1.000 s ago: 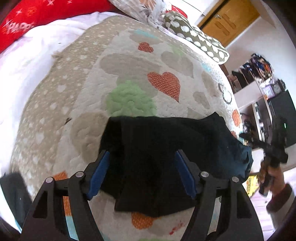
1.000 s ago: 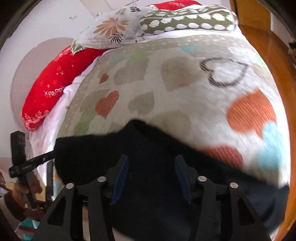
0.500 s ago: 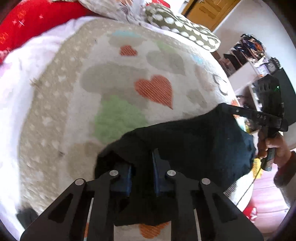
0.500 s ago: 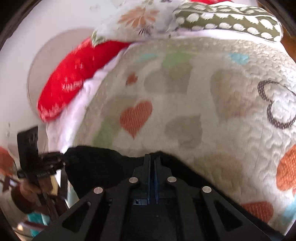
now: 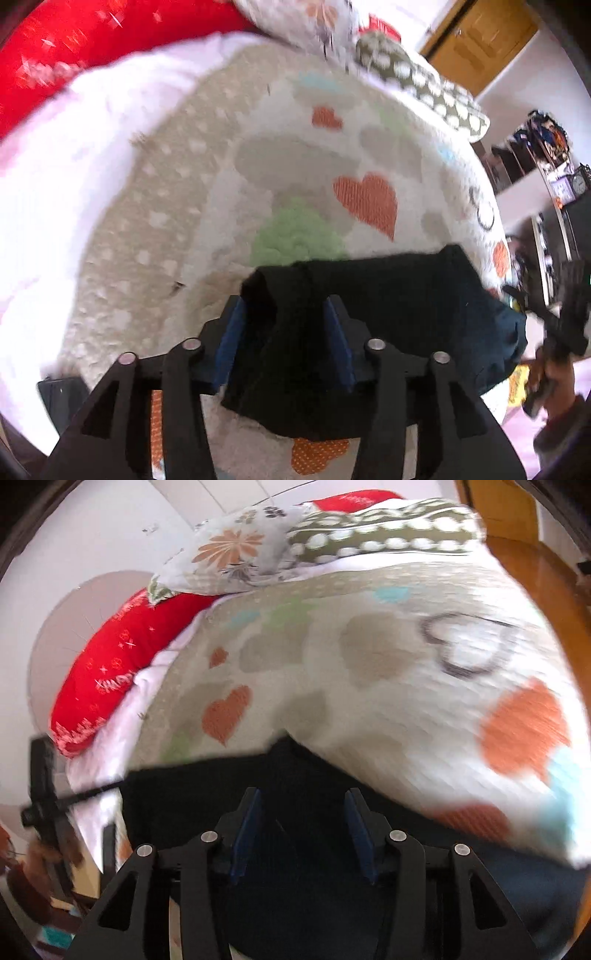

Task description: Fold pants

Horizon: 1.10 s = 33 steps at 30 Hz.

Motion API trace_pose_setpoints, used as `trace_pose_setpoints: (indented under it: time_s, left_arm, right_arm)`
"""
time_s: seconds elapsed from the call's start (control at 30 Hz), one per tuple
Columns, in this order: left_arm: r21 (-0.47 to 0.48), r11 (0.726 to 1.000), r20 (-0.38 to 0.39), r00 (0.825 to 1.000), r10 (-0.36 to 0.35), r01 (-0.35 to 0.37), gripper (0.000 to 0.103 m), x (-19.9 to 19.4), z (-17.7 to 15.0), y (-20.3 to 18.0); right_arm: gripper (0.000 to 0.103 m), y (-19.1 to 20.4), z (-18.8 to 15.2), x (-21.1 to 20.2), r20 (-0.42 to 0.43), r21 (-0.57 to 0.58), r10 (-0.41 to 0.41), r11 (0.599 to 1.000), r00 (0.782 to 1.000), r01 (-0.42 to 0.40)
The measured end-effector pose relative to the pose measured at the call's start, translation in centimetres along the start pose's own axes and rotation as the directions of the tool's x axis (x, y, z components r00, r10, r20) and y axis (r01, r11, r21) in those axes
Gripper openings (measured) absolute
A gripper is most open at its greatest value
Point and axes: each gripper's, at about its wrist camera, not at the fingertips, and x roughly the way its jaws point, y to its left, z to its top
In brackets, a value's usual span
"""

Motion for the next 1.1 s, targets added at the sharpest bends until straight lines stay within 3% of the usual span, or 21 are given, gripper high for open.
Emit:
trace_pose_setpoints:
  time_s: [0.17, 0.27, 0.37, 0.47, 0.57, 0.7, 0.87, 0.93, 1.0, 1.03, 1.1]
  left_arm:
    - [0.081, 0.996, 0.083, 0.996, -0.032, 0.026, 0.063, -2.2, -0.6, -3.3]
    - [0.123, 0.991, 0.058, 0.996, -0.067, 0.06, 0.063, -1.2, -1.3, -5.3]
    - [0.128, 0.991, 0.012, 0.999, -0.039, 0.037, 0.063, 0.5, -2.3, -5.9]
    - [0.067, 0.998, -0.002, 1.0, -0.015, 0.015, 0.063, 0.2, -3.3, -4.7]
    - [-0.029, 0.999, 0.006, 1.0, -0.022, 0.022, 0.063, -1.2, -4.4, -2.0]
    - [-0.122, 0.992, -0.025, 0.999, -0.047, 0.043, 0.066, -1.5, -5.9, 1.3]
    - [-0.128, 0.988, -0.054, 0.995, -0.09, 0.082, 0.072, 0.4, -6.4, 1.8]
    - [-0.106, 0.99, -0.067, 0.993, -0.098, 0.09, 0.072, 1.4, -6.3, 1.5]
    - [-0.061, 0.995, -0.075, 0.993, -0.087, 0.083, 0.072, 2.4, -6.3, 1.0]
    - [-0.036, 0.997, -0.088, 0.993, -0.073, 0.07, 0.07, 3.0, -6.3, 0.7]
    - [0.004, 0.999, -0.115, 0.992, -0.047, 0.047, 0.04, 3.5, -6.2, 0.3]
  right_arm:
    - [0.049, -5.0, -4.8, -2.4, -0.066, 0.087, -0.094, 0.991, 0.993, 0.099]
    - [0.049, -8.0, -8.1, -1.5, -0.187, 0.143, -0.14, 0.975, 0.972, 0.168]
    - [0.049, -8.5, -9.6, -2.7, -0.179, 0.171, -0.113, 0.975, 0.977, 0.144]
    - [0.051, -7.3, -9.3, -3.6, -0.181, 0.14, -0.098, 0.982, 0.979, 0.124]
    - [0.051, -4.6, -8.8, -3.4, -0.166, 0.12, 0.015, 0.993, 0.986, 0.005]
    - [0.051, 0.7, -8.4, -1.1, -0.186, 0.014, 0.114, 0.993, 0.976, -0.114]
    - [0.054, 7.4, -9.0, 2.9, -0.244, -0.134, 0.176, 0.968, 0.954, -0.213]
    - [0.056, 8.7, -9.5, 4.4, -0.276, -0.151, 0.182, 0.962, 0.944, -0.229]
    - [0.064, 9.9, -10.2, 5.4, -0.283, -0.188, 0.155, 0.959, 0.947, -0.213]
    - [0.066, 10.1, -10.2, 5.6, -0.281, -0.194, 0.148, 0.959, 0.948, -0.207]
    - [0.066, 9.9, -9.9, 5.2, -0.278, -0.19, 0.151, 0.959, 0.949, -0.209]
